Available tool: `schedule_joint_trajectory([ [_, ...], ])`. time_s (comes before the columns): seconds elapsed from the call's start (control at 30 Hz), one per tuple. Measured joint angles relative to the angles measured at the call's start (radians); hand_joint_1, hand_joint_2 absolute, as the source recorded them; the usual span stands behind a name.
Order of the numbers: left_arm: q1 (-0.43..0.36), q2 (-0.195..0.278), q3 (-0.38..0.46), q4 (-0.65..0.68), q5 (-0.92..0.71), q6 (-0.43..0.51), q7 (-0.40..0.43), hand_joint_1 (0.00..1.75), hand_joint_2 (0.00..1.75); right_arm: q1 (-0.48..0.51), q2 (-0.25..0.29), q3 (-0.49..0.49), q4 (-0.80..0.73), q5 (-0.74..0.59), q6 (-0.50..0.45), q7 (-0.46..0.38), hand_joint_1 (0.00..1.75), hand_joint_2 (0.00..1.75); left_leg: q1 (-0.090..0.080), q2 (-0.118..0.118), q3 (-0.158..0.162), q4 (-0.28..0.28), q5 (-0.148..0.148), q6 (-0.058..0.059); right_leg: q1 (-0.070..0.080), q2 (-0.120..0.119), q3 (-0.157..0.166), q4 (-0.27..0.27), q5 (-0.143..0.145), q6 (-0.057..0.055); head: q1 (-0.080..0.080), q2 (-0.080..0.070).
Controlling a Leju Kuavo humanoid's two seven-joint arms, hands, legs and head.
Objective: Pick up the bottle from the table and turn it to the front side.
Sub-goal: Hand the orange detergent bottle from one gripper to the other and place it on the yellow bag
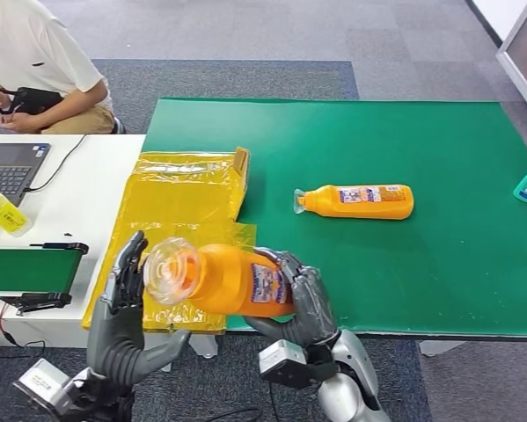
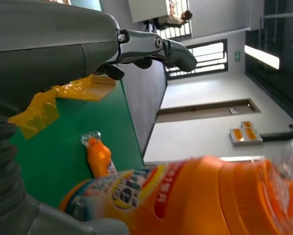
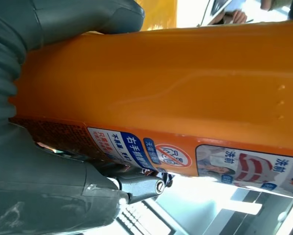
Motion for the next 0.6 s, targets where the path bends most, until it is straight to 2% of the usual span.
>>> schedule_joint_trajectory([
  [0.23,-0.059,0.055,-0.114,0.024,-0.009,0.032,0.017,0.00,1.75,-0.012,0.006,0.063,0.049,0.020,0.010,0.003,1.75,1.75,0.000,0.000,0.000,0.000,0.000,0.000,0.000,0.000,0.000,0.000,0.000,0.000,0.000,0.000],
  [0.6,-0.149,0.083,-0.193,0.058,-0.031,0.048,0.068,0.00,1.75,-0.059,0.011,0.159,0.113,0.052,-0.018,0.022,1.75,1.75,0.000,0.000,0.000,0.000,0.000,0.000,0.000,0.000,0.000,0.000,0.000,0.000,0.000,0.000],
])
